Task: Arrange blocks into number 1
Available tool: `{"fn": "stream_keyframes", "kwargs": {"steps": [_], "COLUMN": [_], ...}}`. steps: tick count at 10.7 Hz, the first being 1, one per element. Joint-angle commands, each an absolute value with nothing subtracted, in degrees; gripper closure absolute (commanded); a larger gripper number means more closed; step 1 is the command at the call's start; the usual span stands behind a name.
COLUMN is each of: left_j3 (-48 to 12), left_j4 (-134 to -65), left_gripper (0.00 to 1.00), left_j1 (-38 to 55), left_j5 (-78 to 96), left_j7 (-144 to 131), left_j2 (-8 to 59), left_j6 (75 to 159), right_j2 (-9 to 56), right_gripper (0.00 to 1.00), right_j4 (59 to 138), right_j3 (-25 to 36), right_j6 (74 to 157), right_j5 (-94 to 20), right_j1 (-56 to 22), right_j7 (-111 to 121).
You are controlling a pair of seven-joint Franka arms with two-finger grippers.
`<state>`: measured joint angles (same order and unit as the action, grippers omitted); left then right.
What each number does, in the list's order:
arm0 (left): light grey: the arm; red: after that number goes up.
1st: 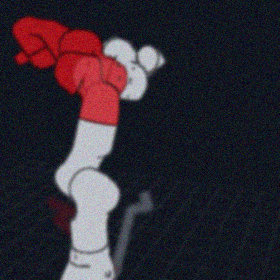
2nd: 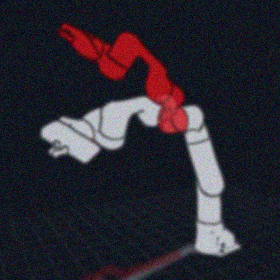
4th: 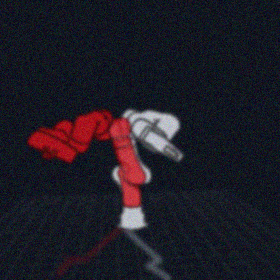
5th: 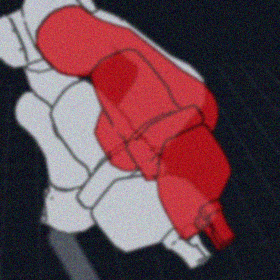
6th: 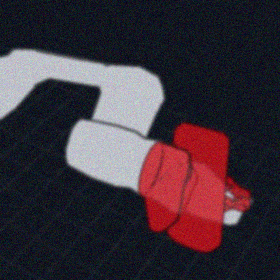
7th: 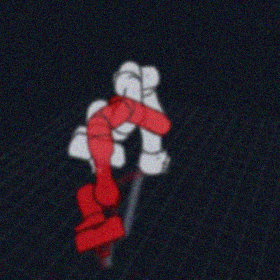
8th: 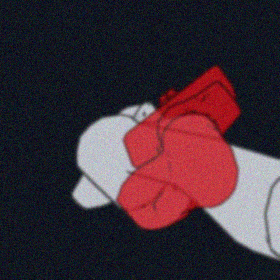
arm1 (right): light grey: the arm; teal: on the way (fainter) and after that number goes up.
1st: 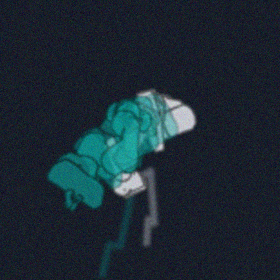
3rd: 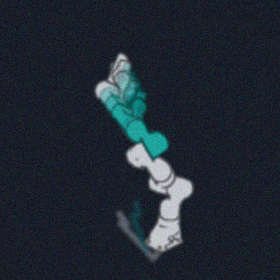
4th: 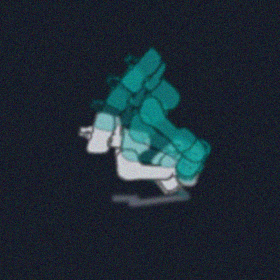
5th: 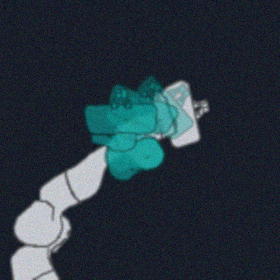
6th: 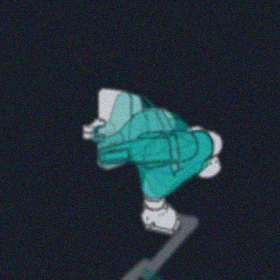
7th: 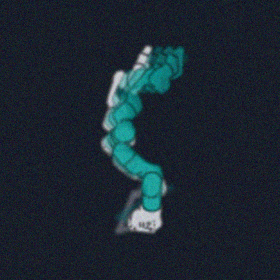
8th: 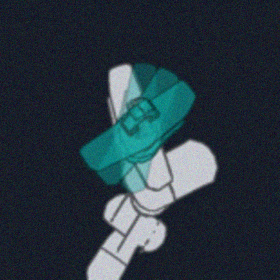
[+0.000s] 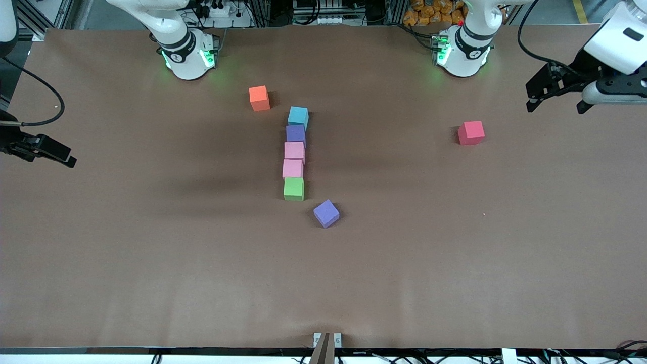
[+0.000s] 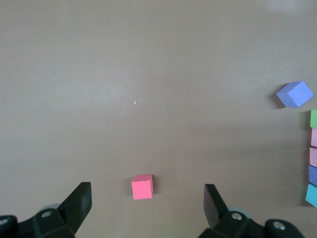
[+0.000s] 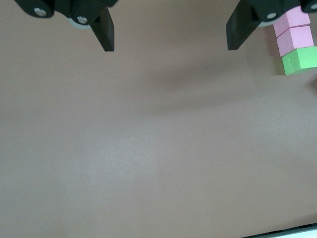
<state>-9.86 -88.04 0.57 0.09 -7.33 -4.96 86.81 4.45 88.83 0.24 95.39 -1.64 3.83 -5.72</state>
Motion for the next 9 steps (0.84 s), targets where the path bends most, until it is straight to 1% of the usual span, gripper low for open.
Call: {"fn": "stream_keyframes", "kwargs": {"steps": [1,9], "left_j3": [-9.67,-9.67], "left_j4": [-86.13,-86.13], "left_gripper": [0.0,0.0], "left_j1": [-0.18,-0.09], "left_j5": [2.72,2.72], "left_j7": [-5.63,-5.63], "left_j2": [-4.22,-3.96], "left_j6": [84.29,84.29], "right_j2": [4.75,4.75], "right_gripper": [0.0,0.0], "right_j4": [87.8,87.8], "right_j3": [-0.18,-0.18], "right_j6": [94.48,94.48], "right_j5": [-0.62,-0.62], "right_j1": [4.13,4.13], "right_j7": [-5.36,-3.25]}}
